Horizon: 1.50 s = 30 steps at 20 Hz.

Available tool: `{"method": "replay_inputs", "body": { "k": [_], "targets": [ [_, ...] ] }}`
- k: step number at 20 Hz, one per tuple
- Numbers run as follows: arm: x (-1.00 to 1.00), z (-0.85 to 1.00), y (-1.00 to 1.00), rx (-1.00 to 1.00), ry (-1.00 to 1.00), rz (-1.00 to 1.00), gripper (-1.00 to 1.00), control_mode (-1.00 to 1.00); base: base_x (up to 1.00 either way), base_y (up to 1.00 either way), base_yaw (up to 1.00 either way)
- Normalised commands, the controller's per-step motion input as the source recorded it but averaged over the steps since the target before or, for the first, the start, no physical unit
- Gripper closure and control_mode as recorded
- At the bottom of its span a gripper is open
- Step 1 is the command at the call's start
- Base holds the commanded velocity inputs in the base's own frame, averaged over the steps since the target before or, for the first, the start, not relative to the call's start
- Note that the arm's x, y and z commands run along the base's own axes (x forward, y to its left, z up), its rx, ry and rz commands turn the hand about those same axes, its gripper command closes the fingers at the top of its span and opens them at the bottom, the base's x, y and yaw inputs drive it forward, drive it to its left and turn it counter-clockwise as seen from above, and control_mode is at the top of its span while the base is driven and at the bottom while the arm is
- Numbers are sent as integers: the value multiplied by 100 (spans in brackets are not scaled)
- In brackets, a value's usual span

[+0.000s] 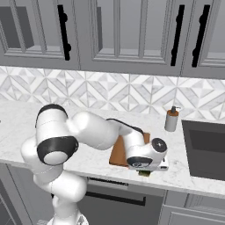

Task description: Pick up the sponge from the counter and clean the cutting board by briefly scrubbing or pressing down on the cutting board. Once finished, release the sponge.

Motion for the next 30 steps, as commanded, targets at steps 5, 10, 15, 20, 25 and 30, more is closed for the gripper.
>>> {"method": "replay_inputs", "body": {
  "k": [5, 10, 15, 20, 25, 30],
  "targets": [
    [-35, 26, 0, 0, 0, -1, 100, -100, 0, 0, 0],
    [3, 89, 5, 0, 0, 0, 100, -100, 0, 0, 0],
    [17, 33, 62, 0, 0, -2, 100, -100, 0, 0, 0],
    [26, 0, 100, 0, -5, -10, 100, -100, 0, 0, 0],
    [27, 0, 100, 0, -4, -13, 100, -100, 0, 0, 0],
    [49, -18, 100, -2, 0, -5, 100, -100, 0, 0, 0]
  ]
}}
